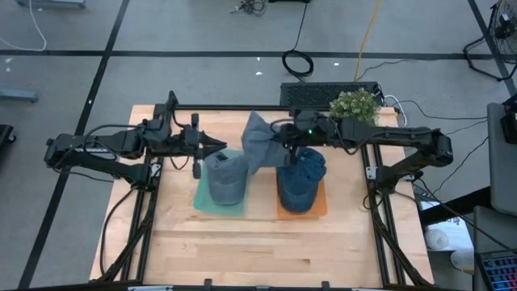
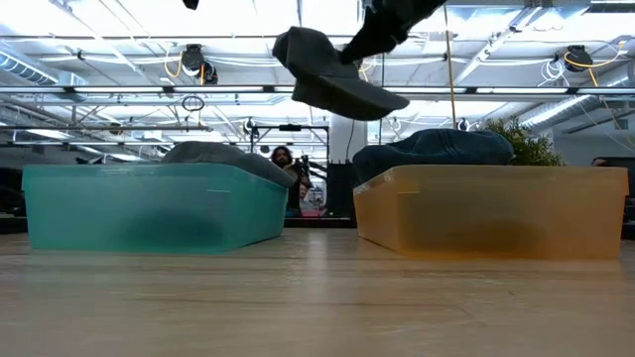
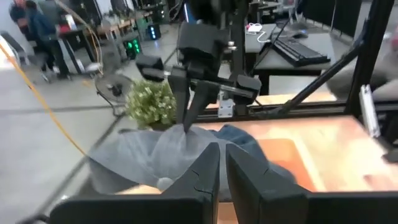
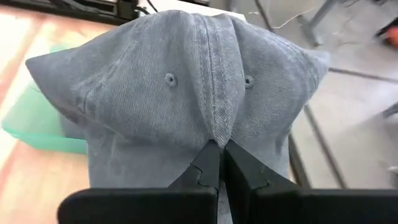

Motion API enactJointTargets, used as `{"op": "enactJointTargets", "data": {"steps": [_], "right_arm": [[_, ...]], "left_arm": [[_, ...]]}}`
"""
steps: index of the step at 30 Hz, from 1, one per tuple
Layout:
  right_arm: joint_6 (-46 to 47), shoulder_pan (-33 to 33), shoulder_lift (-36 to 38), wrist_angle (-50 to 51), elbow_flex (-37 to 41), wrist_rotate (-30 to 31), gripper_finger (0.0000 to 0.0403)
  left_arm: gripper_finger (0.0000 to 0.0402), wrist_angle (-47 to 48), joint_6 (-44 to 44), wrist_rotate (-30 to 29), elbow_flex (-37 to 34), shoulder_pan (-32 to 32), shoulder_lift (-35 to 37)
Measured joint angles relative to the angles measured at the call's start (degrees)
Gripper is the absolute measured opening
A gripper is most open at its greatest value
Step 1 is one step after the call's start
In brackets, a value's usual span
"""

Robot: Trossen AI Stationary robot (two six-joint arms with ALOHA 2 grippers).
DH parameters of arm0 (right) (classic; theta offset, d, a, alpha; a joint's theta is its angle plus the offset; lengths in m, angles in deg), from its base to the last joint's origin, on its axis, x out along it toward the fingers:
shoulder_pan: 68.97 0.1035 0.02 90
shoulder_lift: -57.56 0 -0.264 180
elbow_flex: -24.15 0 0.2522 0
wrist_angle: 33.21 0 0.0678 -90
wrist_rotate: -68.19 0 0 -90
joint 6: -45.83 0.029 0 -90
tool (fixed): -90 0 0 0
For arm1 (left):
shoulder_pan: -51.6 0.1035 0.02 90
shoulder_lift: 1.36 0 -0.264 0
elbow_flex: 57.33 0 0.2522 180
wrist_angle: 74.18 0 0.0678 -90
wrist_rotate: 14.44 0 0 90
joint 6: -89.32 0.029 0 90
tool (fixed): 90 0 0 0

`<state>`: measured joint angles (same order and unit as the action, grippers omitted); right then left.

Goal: Pick & Place hat
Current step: Put the gray cap into the light blue bin

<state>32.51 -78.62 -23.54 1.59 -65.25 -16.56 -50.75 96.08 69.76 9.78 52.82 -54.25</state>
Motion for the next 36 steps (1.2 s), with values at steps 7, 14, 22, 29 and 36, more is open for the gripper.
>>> {"op": "enactJointTargets", "data": {"steps": [7,14,22,29,36], "right_arm": [[-1.51,2.74,0.00,-1.22,0.00,3.94,0.0000],[-1.97,2.71,0.00,-2.70,0.00,3.96,0.0000],[-1.97,2.70,0.00,-1.96,0.00,3.96,0.0000],[-2.62,2.72,0.00,-2.11,0.00,7.06,0.0000],[-2.63,2.63,0.00,-1.90,0.00,8.49,0.0000]], "left_arm": [[0.0037,-0.45,-9.27,0.29,-0.01,0.00,-5.12],[0.0037,-1.49,-6.18,-0.39,-0.01,0.15,-11.35],[0.0037,2.57,-9.32,0.03,-0.03,4.47,-10.26],[0.0037,1.83,-14.15,6.71,-0.03,11.94,-9.96],[0.0037,3.32,-14.98,6.84,-0.01,14.84,-9.93]]}}
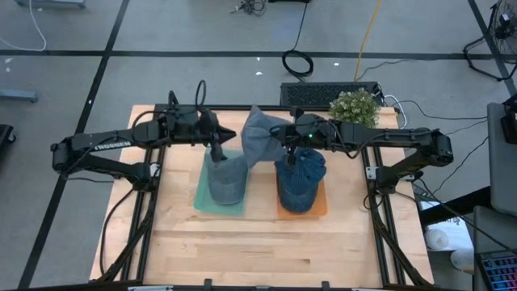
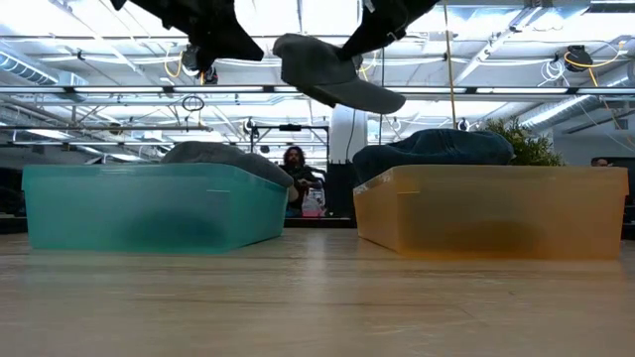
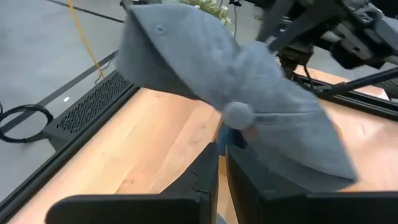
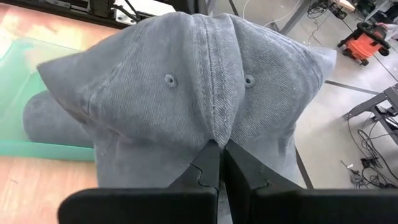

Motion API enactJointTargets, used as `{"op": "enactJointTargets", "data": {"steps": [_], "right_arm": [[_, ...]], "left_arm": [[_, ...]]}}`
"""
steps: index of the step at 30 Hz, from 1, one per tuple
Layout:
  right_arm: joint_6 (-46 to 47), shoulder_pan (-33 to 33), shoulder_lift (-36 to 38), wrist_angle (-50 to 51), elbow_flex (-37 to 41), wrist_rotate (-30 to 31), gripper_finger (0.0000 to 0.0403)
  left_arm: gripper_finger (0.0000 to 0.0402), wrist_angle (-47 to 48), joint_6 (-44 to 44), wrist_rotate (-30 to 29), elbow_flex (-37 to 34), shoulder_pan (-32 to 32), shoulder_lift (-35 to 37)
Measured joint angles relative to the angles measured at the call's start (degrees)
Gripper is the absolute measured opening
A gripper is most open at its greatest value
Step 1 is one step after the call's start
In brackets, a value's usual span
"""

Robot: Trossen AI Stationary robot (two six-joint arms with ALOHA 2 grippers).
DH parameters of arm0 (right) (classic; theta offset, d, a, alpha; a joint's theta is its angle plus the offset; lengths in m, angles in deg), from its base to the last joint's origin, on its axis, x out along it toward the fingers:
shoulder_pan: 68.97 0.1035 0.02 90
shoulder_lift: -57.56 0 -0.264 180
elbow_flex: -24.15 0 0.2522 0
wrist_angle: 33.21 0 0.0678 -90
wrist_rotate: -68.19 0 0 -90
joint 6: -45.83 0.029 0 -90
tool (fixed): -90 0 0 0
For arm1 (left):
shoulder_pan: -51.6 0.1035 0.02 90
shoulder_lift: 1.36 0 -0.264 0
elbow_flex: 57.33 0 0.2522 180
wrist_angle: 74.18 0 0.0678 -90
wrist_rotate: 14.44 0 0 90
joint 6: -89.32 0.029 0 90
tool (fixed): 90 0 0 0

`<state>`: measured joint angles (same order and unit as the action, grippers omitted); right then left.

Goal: Pick & Place hat
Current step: Put the gray cap into the light blue bin

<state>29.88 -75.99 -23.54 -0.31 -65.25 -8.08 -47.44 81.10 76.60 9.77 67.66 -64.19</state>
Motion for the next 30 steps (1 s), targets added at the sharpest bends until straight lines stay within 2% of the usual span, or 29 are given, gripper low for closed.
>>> {"op": "enactJointTargets", "data": {"steps": [10,13,15,23,26,30], "right_arm": [[-0.20,0.00,0.00,0.00,0.00,-0.02,0.0000],[-0.20,0.00,0.00,-0.02,0.00,-0.04,0.0000],[-0.20,0.00,0.00,0.00,0.00,-0.04,0.0000],[-1.00,0.00,0.00,-1.12,0.00,-0.04,0.0000],[-1.88,0.00,-0.02,-2.41,0.00,-0.04,0.0000],[-2.43,0.00,-0.02,-4.14,0.00,-0.04,0.0000]], "left_arm": [[0.0038,0.44,-2.92,-1.11,-0.02,1.13,-0.01],[0.0049,0.60,-2.83,-1.73,-0.02,1.18,-0.18],[0.0072,0.74,-3.55,-1.77,-0.02,1.18,-0.20],[0.0209,-1.27,-12.61,0.01,-0.02,1.18,-0.20],[0.0241,-4.59,-18.38,0.87,-0.02,1.09,-0.20],[0.0265,-8.07,-21.73,5.23,-0.02,1.10,-0.20]]}}
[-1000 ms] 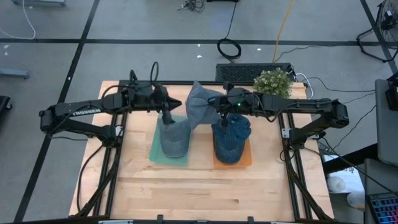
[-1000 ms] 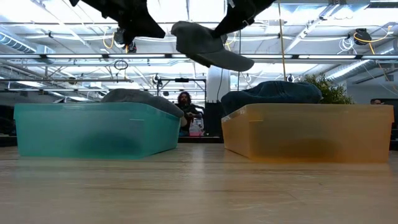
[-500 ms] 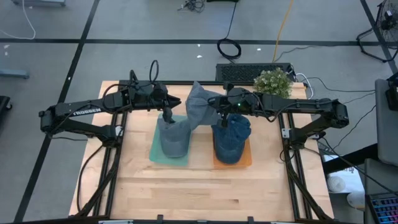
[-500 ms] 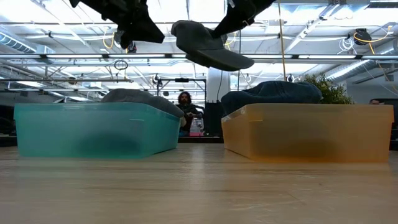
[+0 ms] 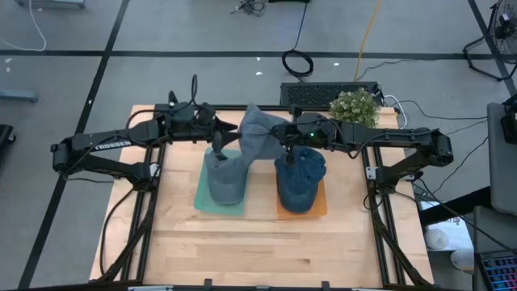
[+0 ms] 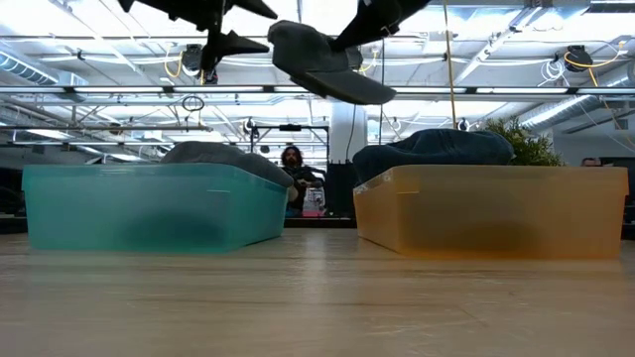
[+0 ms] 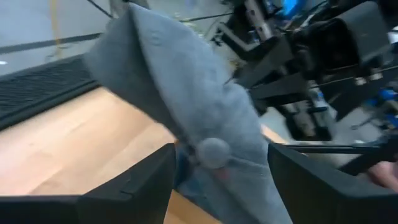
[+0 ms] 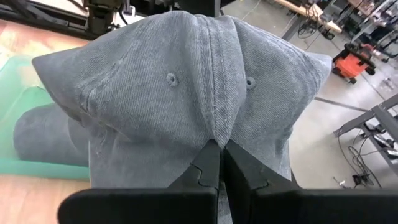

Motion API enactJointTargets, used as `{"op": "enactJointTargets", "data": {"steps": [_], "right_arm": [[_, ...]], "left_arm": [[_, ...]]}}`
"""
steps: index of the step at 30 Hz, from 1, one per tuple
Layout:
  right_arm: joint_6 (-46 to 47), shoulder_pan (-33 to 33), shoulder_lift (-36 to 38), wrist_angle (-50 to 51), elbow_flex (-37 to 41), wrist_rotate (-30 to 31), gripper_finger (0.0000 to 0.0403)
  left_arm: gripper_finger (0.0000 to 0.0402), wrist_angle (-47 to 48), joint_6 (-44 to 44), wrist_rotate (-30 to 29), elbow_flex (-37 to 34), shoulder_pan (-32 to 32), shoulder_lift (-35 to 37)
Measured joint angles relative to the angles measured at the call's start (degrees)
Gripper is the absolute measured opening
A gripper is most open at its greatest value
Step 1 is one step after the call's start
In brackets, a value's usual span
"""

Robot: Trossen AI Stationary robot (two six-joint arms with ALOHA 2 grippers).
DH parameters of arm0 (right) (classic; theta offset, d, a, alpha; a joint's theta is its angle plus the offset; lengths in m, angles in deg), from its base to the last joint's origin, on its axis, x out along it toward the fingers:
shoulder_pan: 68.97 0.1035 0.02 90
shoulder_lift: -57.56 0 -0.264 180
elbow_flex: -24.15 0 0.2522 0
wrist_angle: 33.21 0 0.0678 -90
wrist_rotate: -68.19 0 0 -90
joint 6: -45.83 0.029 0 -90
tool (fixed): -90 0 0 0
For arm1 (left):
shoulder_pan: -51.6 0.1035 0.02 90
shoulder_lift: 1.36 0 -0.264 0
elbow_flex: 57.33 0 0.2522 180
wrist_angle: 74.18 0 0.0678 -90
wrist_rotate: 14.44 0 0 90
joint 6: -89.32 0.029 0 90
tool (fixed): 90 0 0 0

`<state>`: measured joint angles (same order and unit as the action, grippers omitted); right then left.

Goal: Pick & Place hat
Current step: Put the gray cap into the light blue bin

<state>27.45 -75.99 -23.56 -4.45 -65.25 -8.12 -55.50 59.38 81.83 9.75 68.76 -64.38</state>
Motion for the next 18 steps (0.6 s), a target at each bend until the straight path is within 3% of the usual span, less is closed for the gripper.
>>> {"op": "enactJointTargets", "data": {"steps": [8,18], "right_arm": [[-0.56,0.02,0.00,-1.91,0.00,0.00,0.0000],[-0.56,0.02,0.00,-2.13,0.00,0.02,0.0000]], "left_arm": [[0.0264,-3.49,-3.65,1.30,-0.06,-1.11,-1.74],[0.0209,-11.07,-2.97,2.82,-0.07,-1.93,-5.70]]}}
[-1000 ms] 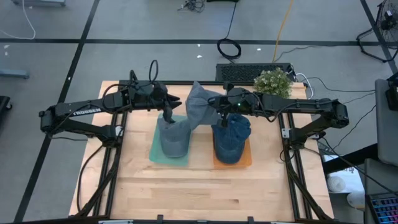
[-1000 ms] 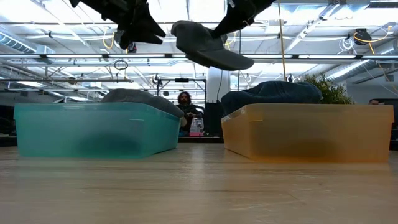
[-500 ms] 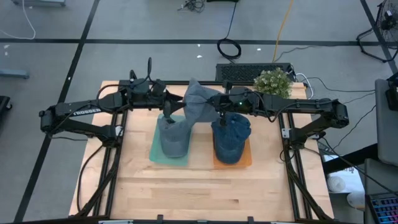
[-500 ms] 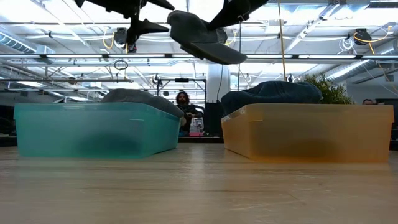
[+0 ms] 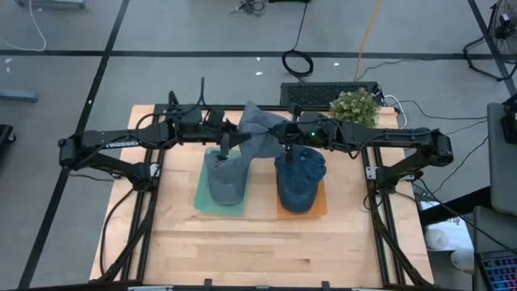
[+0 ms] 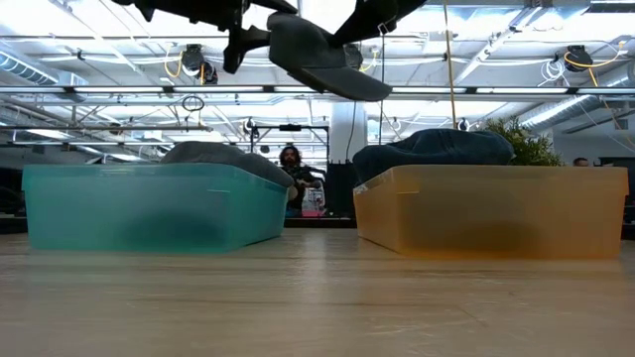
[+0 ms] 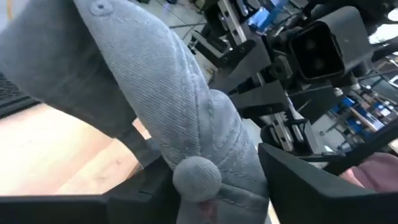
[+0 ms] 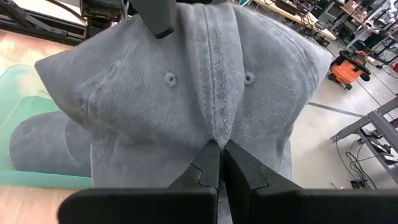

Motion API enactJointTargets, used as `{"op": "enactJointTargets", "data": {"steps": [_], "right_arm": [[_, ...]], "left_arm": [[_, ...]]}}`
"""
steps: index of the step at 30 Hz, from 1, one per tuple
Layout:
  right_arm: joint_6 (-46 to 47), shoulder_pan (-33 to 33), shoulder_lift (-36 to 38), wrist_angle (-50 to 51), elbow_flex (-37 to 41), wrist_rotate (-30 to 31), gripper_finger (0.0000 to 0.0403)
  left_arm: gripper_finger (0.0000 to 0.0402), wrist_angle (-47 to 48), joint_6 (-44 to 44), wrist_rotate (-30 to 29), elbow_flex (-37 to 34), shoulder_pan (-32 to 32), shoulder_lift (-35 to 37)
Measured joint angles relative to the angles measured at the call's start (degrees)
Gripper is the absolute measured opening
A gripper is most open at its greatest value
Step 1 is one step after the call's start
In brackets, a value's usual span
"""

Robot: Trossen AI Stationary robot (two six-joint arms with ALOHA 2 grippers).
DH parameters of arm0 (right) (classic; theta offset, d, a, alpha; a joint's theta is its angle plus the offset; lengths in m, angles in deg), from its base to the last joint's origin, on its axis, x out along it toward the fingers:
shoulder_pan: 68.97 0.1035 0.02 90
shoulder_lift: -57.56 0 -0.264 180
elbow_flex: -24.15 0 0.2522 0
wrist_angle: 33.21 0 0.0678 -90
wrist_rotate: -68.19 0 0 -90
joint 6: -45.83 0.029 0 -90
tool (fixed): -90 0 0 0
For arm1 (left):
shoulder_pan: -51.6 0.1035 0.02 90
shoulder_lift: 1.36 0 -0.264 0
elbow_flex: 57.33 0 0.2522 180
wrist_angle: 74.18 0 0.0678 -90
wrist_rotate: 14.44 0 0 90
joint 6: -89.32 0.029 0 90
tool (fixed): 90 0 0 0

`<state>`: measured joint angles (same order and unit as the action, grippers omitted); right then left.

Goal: Pick & Place hat
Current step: Put the gray cap into the light blue bin

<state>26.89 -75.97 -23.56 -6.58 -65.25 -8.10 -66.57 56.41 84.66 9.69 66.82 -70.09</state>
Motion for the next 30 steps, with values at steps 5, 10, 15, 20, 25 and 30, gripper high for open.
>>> {"op": "enactJointTargets", "data": {"steps": [5,10,15,20,25,30], "right_arm": [[0.09,0.00,0.00,0.49,0.00,-0.02,0.0001],[0.22,0.03,0.00,0.42,-0.02,-0.45,0.0017],[4.74,0.00,0.00,1.10,-0.02,-0.24,0.0030],[8.17,0.37,0.00,3.04,-0.04,-2.19,0.0037],[9.26,0.39,0.00,3.26,-0.04,-4.98,0.0040],[9.27,0.35,0.00,3.29,-0.04,-4.94,0.0039]], "left_arm": [[0.0126,0.33,1.63,3.85,0.00,1.12,0.03],[0.0015,1.60,8.80,9.10,0.00,2.91,1.34],[0.0012,9.53,12.98,9.81,1.32,5.39,4.67],[0.0009,19.92,16.91,9.86,5.55,7.72,8.34],[0.0005,32.81,25.51,17.56,10.34,7.65,9.62],[0.0009,50.69,32.75,22.46,16.72,4.57,7.60]]}}
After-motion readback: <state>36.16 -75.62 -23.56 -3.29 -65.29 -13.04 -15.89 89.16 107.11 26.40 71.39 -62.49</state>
